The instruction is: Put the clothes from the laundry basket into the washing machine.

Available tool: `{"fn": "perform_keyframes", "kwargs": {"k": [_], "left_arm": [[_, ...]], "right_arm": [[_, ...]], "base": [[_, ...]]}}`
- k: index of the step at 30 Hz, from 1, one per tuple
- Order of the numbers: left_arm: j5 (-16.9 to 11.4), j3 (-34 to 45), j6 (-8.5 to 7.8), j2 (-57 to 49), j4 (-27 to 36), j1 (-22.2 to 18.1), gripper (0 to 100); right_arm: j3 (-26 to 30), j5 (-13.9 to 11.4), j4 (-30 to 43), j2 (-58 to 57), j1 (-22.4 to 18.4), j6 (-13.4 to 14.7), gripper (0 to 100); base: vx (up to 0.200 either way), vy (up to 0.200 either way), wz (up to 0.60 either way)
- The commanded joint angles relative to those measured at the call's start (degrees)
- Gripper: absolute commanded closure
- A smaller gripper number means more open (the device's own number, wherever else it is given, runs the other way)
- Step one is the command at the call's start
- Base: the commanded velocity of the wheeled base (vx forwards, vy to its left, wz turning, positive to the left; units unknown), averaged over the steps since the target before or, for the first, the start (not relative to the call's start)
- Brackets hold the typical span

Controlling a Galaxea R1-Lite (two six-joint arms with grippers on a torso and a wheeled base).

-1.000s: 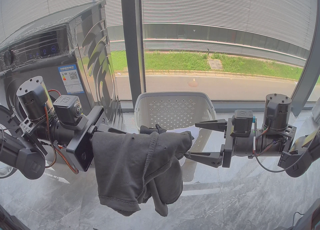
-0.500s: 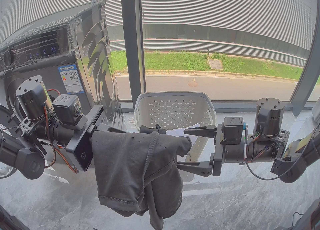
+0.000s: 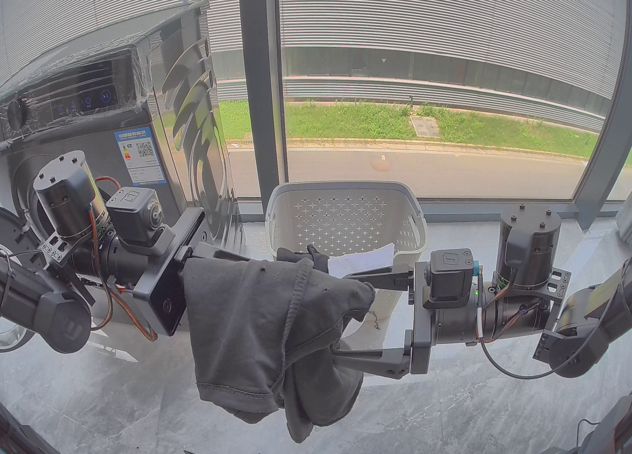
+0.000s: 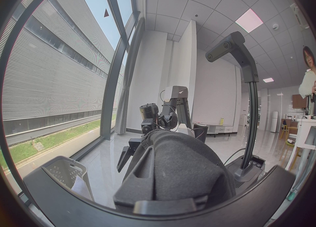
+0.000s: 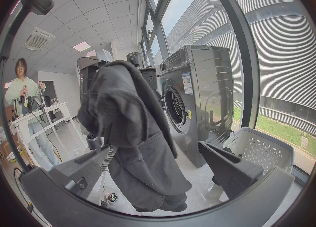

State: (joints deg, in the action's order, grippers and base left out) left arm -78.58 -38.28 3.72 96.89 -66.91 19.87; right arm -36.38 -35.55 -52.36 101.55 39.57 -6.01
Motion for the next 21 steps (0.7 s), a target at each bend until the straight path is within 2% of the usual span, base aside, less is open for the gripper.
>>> {"fn": "perform_keyframes", "kwargs": {"k": [1, 10, 14, 21], "left_arm": [[0.0, -0.1, 0.06, 0.7, -0.1, 0.0, 100], [0.9, -2.4, 0.85, 1.0, -0.2, 0.3, 100], [1.0, -2.9, 1.56, 1.3, -0.2, 0.3, 100], [1.6, -3.7, 1.73, 2.9, -2.6, 0.1, 100]], "right_arm": [[0.5, 0.0, 0.0, -1.4, 0.9, 0.0, 0], [-5.3, 0.0, 0.0, 4.5, 3.7, 0.1, 0], [-4.8, 0.0, 0.0, 4.7, 4.6, 0.1, 0], [-3.4, 0.0, 0.0, 3.7, 4.6, 0.3, 0]], "base": [[0.000, 0.000, 0.00], [0.000, 0.000, 0.00], [0.000, 0.000, 0.00], [0.000, 0.000, 0.00]]}}
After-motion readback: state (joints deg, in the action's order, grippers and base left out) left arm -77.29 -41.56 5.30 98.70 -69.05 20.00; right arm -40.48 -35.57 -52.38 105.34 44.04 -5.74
